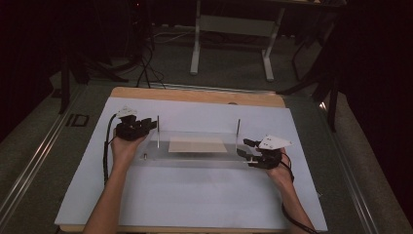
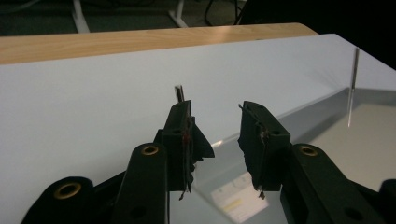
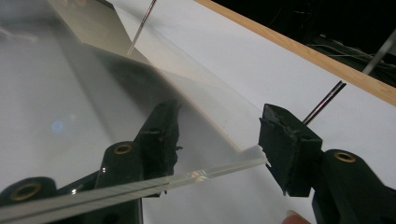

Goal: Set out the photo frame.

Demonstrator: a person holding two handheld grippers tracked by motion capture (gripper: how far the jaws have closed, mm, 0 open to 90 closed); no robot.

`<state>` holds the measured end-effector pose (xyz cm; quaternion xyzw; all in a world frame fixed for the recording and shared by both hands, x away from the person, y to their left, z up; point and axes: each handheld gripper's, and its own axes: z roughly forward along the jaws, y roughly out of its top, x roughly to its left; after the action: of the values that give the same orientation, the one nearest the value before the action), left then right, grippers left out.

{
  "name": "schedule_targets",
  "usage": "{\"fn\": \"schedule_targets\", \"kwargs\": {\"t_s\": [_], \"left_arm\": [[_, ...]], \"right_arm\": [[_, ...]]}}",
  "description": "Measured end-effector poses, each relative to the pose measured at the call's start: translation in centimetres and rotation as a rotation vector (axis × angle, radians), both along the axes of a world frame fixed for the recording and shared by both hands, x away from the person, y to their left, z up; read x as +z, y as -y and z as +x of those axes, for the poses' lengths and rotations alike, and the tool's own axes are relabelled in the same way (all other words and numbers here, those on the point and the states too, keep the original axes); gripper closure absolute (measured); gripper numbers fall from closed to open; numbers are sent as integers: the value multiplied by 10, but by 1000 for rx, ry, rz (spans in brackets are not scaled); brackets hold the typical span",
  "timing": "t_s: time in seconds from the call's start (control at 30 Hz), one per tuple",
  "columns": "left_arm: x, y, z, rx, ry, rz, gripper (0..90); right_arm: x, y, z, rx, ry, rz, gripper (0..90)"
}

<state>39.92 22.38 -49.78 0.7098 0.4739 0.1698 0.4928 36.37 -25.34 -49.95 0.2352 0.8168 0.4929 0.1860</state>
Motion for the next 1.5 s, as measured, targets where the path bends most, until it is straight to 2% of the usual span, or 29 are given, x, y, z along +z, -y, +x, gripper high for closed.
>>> {"fn": "schedule_targets", "kwargs": {"t_s": [0.17, 0.27, 0.33, 0.5, 0.7, 0.73, 0.77, 0.9, 1.07, 1.17, 1.5], "left_arm": [[-1, -12, -18, 4, 26, -21, 639], [-1, -16, -26, -3, 37, -12, 634], [-1, -19, -32, -3, 47, 13, 627], [-2, -23, -40, -16, 62, 17, 627], [-4, -22, -45, -37, 68, 47, 625], [-3, -20, -46, -50, 68, 81, 625], [-3, -19, -47, -56, 72, 87, 620], [-2, -20, -50, -62, 86, 85, 613], [-2, -20, -54, -72, 100, 114, 614], [-3, -19, -56, -88, 117, 109, 614], [-4, -8, -59, -131, 143, 156, 581]], "right_arm": [[1, 0, 1, -1, -2, 8, 456], [1, 1, 2, -3, -5, 17, 456], [2, 1, 3, -2, -6, 25, 456], [3, 1, 5, -5, -13, 37, 456], [5, 2, 7, -7, -19, 47, 457], [5, 2, 8, -8, -19, 51, 457], [7, 2, 10, -12, -22, 60, 458], [10, 2, 13, -20, -27, 73, 459], [13, 1, 15, -31, -34, 78, 462], [14, 1, 17, -35, -35, 80, 463], [17, 1, 21, -43, -42, 91, 469]]}}
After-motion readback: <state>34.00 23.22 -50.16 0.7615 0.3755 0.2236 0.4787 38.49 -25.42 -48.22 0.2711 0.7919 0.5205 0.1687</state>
